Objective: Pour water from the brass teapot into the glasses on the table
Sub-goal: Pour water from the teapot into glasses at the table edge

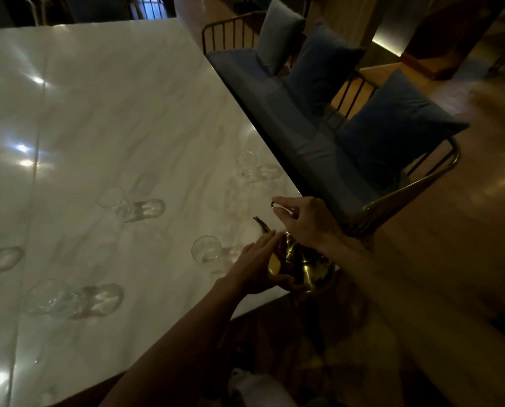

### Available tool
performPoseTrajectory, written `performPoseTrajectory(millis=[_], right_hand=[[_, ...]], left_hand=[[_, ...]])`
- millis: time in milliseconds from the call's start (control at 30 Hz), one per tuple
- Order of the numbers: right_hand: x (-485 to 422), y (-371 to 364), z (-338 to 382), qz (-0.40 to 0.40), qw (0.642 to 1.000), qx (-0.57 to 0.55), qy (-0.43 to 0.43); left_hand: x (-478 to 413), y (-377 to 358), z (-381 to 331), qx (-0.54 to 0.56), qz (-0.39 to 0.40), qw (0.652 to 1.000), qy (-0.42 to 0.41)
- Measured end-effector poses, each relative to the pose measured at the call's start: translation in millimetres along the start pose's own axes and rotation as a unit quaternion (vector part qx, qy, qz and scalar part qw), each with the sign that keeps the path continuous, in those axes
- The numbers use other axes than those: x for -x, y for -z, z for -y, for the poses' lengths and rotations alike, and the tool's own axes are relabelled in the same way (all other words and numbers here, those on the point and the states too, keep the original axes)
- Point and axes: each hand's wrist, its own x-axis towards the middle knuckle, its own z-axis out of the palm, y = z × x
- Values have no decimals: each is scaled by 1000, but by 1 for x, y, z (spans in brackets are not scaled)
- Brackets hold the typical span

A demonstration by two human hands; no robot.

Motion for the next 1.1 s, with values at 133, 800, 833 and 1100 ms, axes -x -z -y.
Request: performPoseTrajectory(millis=[133,800,833,1100], right_hand=[[7,-1,20,24,999,12,41],[-26,-43,76,234,956,102,145],[-27,-45,76,237,955,103,146],[-33,-48,73,253,950,108,148]], left_hand=[[22,-1,-3,23,-46,999,-2],[64,-11,5,136,-169,971,103],[64,-11,4,140,-168,970,103],[60,-14,-1,163,-176,964,117]])
